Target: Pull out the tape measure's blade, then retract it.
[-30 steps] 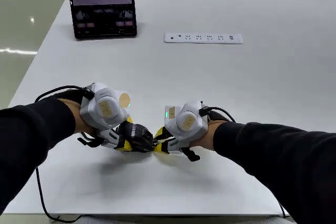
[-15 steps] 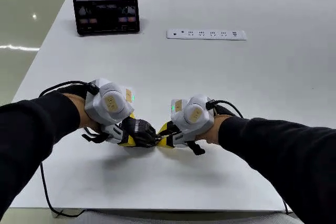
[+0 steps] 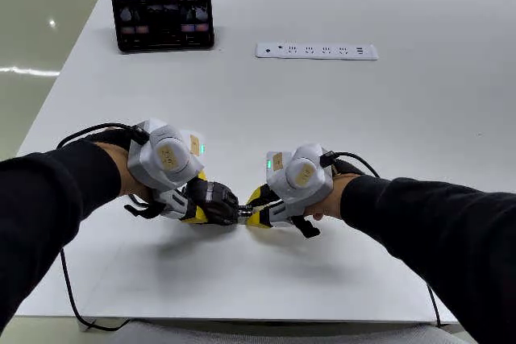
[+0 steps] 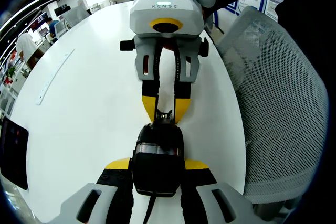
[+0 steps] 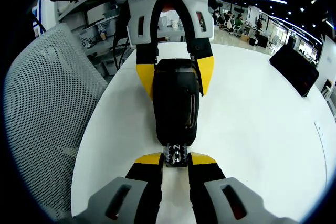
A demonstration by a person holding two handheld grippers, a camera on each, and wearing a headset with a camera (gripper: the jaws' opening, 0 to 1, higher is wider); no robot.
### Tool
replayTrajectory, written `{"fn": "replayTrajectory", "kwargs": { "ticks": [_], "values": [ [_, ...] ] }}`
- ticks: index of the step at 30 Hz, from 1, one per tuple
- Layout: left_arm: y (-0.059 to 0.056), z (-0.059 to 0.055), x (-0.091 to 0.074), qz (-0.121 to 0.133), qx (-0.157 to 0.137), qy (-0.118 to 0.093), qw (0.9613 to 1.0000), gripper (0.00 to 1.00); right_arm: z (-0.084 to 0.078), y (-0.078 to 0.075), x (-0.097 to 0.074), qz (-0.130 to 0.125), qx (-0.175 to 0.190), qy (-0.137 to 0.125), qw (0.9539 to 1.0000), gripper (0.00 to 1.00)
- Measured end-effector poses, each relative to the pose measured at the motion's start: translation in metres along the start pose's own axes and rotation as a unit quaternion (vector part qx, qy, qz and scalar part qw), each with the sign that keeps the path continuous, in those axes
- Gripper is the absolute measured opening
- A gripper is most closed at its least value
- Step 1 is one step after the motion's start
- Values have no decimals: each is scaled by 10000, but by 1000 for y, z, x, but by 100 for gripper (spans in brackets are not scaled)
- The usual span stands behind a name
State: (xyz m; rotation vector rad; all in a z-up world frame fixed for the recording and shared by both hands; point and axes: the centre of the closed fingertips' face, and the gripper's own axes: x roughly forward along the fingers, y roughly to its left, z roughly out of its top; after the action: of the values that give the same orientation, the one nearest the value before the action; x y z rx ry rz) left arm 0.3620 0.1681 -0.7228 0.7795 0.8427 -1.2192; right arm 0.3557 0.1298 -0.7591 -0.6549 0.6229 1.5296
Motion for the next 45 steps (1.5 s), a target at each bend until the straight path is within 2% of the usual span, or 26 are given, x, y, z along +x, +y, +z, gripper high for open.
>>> {"fn": "replayTrajectory", "kwargs": {
  "ticks": [4, 5, 10, 21, 45],
  "values": [
    [0, 0, -1, 25, -57, -13, 10000, 30, 4, -4, 4, -59, 10, -29, 10000, 12],
    [0, 0, -1, 25, -81, -4, 10000, 30, 3, -5, 3, -31, 171, -39, 9998, 11],
    [0, -1, -2, 30, -89, -10, 10000, 30, 0, -4, 1, -19, 270, -41, 9996, 10],
    [0, -1, -2, 21, -130, -32, 9999, 30, -5, -3, -3, -56, 136, 1, 9999, 10],
    [2, -2, 1, 9, -274, -59, 9996, 31, -21, -3, -21, -111, 221, 47, 9997, 10]
  ]
}}
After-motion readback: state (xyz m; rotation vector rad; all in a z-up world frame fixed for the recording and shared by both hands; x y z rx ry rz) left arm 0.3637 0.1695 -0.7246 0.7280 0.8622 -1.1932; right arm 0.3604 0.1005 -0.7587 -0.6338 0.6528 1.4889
